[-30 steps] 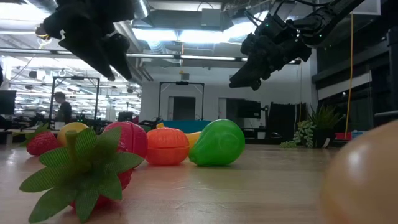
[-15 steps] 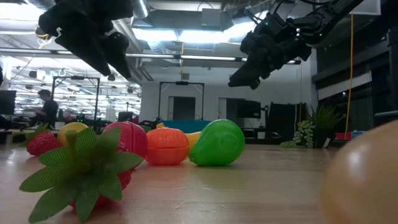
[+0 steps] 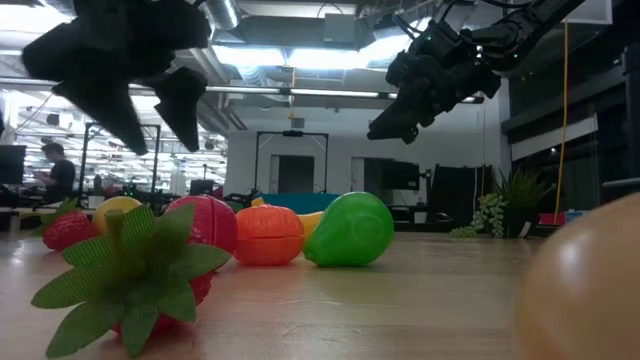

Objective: Pick and placing Produce into tupperware
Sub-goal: Put the yellow lemon into the blue bin

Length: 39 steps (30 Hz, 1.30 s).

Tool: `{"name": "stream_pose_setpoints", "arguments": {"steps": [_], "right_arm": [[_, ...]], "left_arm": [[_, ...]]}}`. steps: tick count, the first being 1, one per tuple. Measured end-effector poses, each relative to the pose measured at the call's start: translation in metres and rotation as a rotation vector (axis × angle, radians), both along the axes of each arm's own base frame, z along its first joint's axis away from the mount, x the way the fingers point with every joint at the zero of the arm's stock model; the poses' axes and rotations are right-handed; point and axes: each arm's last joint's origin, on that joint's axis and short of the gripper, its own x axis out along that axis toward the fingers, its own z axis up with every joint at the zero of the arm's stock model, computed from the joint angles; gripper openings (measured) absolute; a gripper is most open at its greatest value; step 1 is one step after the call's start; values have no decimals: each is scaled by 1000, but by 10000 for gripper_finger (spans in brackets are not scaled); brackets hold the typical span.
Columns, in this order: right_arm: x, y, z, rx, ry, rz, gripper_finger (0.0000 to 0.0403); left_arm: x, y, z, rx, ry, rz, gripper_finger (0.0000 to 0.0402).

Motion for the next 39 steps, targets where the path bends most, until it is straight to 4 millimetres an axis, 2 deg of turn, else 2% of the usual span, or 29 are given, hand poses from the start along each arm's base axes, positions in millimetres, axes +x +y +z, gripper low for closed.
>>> {"name": "stream_pose_setpoints", "arguments": {"steps": [6, 10, 15, 26, 34, 39], "right_arm": [[0, 1, 0, 31, 3, -15, 145], [2, 4, 0, 47, 5, -12, 145], [6, 12, 0, 49, 6, 16, 145], [13, 26, 3, 52, -25, 57, 145], [17, 34, 4, 48, -34, 86, 145], [18, 37, 4, 47, -38, 97, 145]], "left_arm": [[-3, -11, -9, 36, 75, -76, 394], [-7, -13, -10, 53, 111, -105, 394], [-9, -18, -10, 108, 129, -219, 394], [-9, -19, -11, 175, 148, -344, 394], [-1, -24, -28, 249, 240, -496, 394], [2, -24, -40, 259, 292, -502, 394]]}}
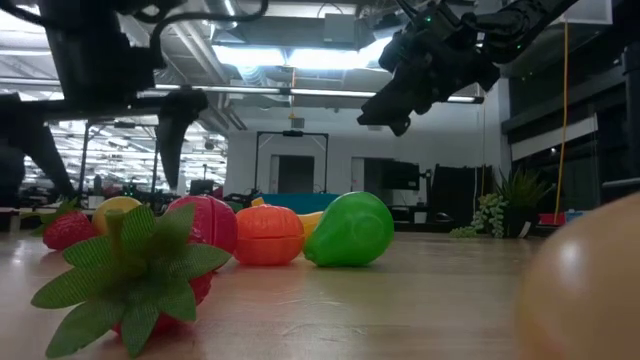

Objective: Pick and placing Produce into tupperware
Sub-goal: Put the yellow lemon into the blue bin

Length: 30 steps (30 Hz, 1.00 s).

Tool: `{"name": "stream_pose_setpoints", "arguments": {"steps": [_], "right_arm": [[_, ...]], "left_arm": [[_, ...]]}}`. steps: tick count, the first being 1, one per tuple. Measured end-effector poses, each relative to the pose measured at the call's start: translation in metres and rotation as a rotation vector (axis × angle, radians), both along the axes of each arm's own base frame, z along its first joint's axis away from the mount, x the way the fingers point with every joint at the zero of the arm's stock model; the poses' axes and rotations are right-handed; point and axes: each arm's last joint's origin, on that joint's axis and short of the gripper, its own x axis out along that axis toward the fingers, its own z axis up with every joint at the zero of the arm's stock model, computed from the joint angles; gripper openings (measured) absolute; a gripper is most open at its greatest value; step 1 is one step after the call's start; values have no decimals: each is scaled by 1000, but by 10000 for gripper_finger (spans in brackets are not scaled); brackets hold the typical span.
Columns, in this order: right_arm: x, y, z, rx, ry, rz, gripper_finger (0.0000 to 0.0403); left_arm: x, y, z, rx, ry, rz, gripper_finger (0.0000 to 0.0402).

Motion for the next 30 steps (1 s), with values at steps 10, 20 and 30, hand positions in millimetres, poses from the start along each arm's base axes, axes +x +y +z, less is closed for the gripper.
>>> {"name": "stream_pose_setpoints", "arguments": {"steps": [10, 20, 30], "right_arm": [[0, 1, 0, -3, 0, 3, 145], [0, 1, 0, -3, 0, 3, 145], [0, 1, 0, -3, 0, 3, 145]], "left_arm": [[10, -4, -3, -26, -67, -3, 394], [10, -4, -3, -56, -68, 20, 394], [10, -6, -3, -160, -83, 189, 394]]}}
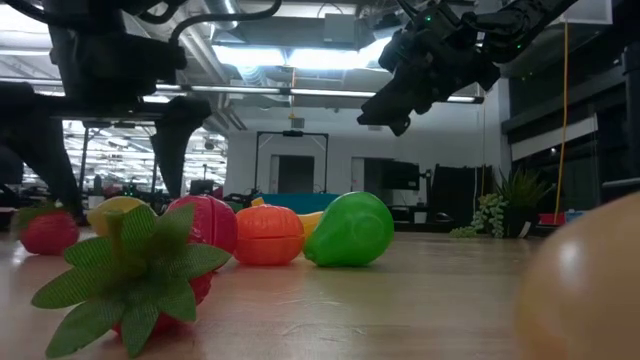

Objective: Pick and placing Produce into tupperware
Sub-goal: Put the yellow lemon into the blue bin

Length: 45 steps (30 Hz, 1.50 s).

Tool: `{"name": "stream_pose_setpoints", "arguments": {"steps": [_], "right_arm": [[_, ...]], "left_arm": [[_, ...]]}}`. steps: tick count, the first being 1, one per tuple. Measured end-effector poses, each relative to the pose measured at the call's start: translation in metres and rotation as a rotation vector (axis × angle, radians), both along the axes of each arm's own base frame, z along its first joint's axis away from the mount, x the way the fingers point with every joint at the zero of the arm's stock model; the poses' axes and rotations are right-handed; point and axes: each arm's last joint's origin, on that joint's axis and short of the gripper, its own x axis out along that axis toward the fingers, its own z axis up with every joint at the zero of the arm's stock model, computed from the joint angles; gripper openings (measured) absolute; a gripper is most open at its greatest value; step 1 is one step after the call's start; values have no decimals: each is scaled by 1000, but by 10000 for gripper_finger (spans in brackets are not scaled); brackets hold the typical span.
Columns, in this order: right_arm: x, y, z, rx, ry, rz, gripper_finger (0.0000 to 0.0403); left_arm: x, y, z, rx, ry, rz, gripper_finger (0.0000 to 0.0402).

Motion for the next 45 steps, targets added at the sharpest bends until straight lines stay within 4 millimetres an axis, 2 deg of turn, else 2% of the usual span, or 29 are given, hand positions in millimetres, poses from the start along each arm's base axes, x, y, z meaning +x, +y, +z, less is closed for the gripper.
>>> {"name": "stream_pose_setpoints", "arguments": {"steps": [7, 11, 20, 45], "right_arm": [[0, 0, 0, 0, 0, 0, 145], [0, 0, 0, 0, 0, 0, 145], [0, 0, 0, -2, 1, 2, 145], [-2, 1, -4, -18, 23, 17, 145]], "left_arm": [[3, -1, 1, -42, -33, 74, 394], [4, 2, 0, -87, -38, 180, 394], [11, 9, -15, -158, 3, 410, 394], [11, 12, -17, -239, -13, 725, 394]]}}
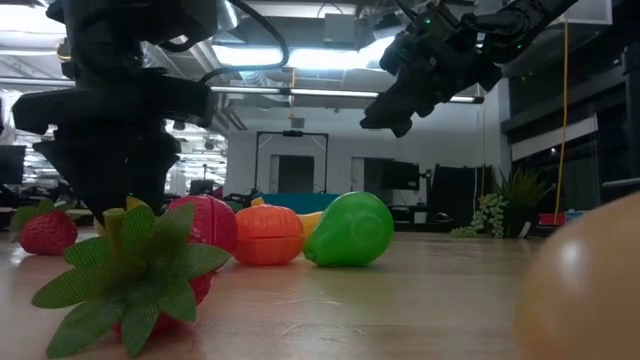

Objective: Pick and placing Produce into tupperware
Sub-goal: Put the yellow lemon into the blue bin

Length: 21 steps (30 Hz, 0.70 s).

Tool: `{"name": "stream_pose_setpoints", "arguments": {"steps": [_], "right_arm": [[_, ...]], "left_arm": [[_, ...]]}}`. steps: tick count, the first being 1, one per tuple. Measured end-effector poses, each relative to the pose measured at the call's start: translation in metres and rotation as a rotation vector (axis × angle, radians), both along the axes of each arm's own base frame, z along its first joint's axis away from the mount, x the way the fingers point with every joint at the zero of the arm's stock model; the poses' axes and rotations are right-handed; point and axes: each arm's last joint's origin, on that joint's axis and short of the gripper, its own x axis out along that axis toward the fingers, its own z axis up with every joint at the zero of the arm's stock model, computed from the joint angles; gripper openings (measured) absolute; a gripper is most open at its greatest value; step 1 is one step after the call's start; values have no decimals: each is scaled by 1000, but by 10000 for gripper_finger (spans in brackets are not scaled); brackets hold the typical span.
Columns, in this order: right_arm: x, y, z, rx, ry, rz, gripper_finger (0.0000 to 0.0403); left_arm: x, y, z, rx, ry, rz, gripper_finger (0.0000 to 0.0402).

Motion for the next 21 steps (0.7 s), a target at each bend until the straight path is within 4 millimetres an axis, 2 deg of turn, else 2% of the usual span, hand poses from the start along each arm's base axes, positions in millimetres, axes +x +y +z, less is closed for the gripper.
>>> {"name": "stream_pose_setpoints", "arguments": {"steps": [21], "right_arm": [[-1, 1, -2, -18, 8, 14, 145]], "left_arm": [[-1, 0, 0, -132, -40, 526, 394]]}}
